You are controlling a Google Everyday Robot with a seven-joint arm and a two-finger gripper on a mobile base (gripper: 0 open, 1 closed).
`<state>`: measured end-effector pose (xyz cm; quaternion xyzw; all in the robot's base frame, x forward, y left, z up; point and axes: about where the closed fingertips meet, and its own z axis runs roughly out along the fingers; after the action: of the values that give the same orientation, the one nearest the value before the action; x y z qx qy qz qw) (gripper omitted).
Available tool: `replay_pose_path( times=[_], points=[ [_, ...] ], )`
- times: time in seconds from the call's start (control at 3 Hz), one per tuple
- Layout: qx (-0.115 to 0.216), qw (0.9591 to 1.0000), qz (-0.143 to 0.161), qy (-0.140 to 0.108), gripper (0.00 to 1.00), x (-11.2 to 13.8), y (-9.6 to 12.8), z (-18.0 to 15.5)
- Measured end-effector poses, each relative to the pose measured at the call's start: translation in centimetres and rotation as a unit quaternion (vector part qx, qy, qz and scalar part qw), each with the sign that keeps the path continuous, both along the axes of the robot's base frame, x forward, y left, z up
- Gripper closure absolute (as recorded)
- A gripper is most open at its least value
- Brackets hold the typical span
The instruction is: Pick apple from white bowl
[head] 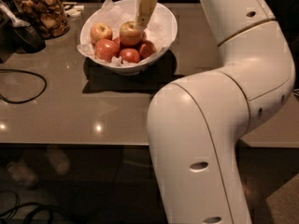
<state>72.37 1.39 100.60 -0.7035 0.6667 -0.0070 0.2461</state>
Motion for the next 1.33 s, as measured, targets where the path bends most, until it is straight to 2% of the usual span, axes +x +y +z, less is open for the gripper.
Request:
replay_pose_path(
  times=[0.33,0.67,1.33],
  points=[
    [0.002,0.9998,0.004,0.018,0.15,0.1,0.6,-1.5],
    [0.001,0.9993,0.007,0.036,0.1,0.1,1.1,-2.9],
    [-0.001,0.998,0.011,0.062,0.1,0.0,1.6,-4.9]
  ],
)
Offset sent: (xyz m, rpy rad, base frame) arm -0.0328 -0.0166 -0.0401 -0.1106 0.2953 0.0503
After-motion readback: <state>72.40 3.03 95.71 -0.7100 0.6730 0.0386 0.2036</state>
